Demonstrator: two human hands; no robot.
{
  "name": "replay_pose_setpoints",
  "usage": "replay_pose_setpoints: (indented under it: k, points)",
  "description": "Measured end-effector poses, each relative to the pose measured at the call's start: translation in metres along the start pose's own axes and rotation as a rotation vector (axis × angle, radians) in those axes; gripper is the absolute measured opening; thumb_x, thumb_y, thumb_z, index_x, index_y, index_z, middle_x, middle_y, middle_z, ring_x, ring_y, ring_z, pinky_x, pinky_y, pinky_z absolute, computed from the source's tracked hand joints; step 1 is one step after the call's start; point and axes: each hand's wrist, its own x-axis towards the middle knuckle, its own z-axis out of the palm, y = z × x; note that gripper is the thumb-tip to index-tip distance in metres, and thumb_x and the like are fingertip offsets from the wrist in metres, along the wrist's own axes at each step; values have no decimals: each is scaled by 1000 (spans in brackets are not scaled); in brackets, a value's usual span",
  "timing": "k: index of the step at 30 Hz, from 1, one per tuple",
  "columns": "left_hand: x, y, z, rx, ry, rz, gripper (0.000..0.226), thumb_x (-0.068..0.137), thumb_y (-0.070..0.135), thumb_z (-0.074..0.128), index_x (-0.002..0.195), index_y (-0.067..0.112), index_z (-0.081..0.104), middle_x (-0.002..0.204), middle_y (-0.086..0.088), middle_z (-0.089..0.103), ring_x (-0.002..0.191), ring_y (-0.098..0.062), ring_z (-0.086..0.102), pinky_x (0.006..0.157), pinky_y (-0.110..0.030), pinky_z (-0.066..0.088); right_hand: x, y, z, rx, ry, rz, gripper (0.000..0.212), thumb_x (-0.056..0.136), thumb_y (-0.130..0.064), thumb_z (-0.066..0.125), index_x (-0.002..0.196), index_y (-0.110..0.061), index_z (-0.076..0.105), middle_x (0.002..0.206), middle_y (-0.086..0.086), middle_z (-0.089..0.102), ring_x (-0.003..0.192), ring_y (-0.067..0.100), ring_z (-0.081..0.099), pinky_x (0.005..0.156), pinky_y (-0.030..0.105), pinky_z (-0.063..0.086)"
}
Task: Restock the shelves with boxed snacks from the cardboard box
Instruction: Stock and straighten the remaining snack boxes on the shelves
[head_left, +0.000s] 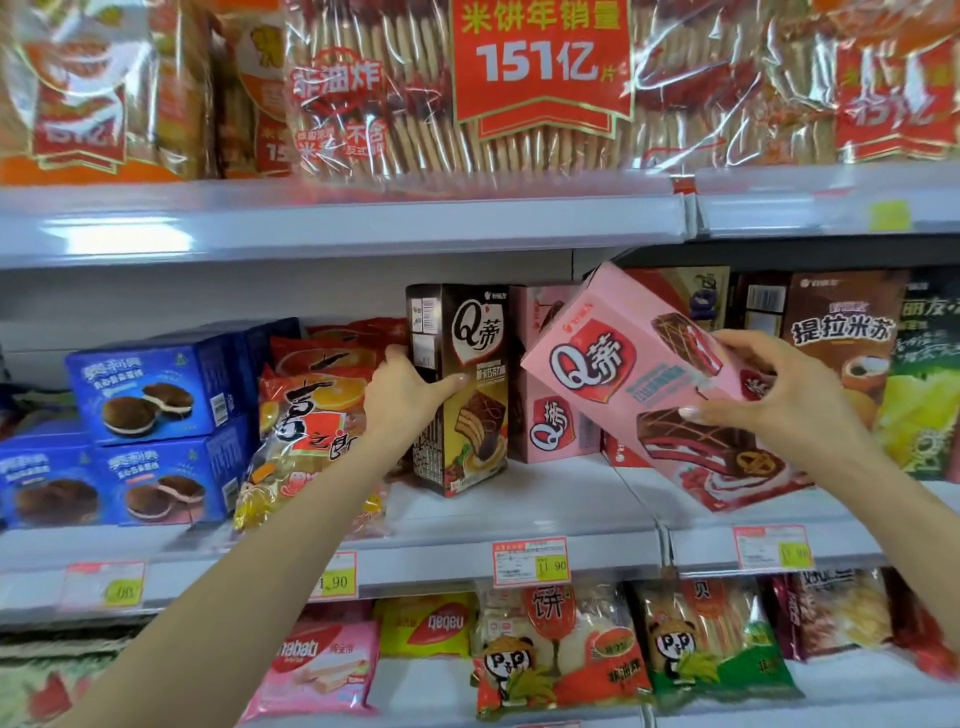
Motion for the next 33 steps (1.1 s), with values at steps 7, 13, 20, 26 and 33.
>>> replay_pose_setpoints:
  k: [7,13,20,26,33]
  points:
    - [13,-1,12,69,-84,57,56,84,39,64,121,0,45,117,-20,56,103,-38,56,83,-42,48,-5,12,5,129,74,99,70,57,-11,87,120,-18,57,108,6,64,100,24,59,89,40,49]
    - [-23,11,12,60,134,224,45,86,21,63,124,3,46,125,-17,45,111,-34,48,84,-40,44,-19,5,-6,191,41,70,65,57,-8,86,112,-26,58,106,-2,65,101,21,60,87,34,48]
    - [-100,32,2,-611,-762,170,64,61,46,76,116,29,51,115,10,59,102,-3,56,85,-20,47,-28,-31,24,474,-234,71,53,58,-8,81,100,-32,58,96,-8,66,77,-4,64,65,12,51]
    - [-116,9,-22,-704,-396,-54,30,78,21,72,102,13,57,79,3,67,54,1,58,50,-17,46,-3,-34,66,350,-471,36,40,80,-40,61,119,-29,57,124,9,62,109,23,59,97,30,45]
    - [-104,-11,-64,-704,-227,-249,29,80,33,69,96,11,59,77,-7,70,61,-17,62,50,-25,51,81,-18,106,-362,-142,-350,76,81,-18,68,145,-9,29,153,12,22,140,30,24,111,39,30]
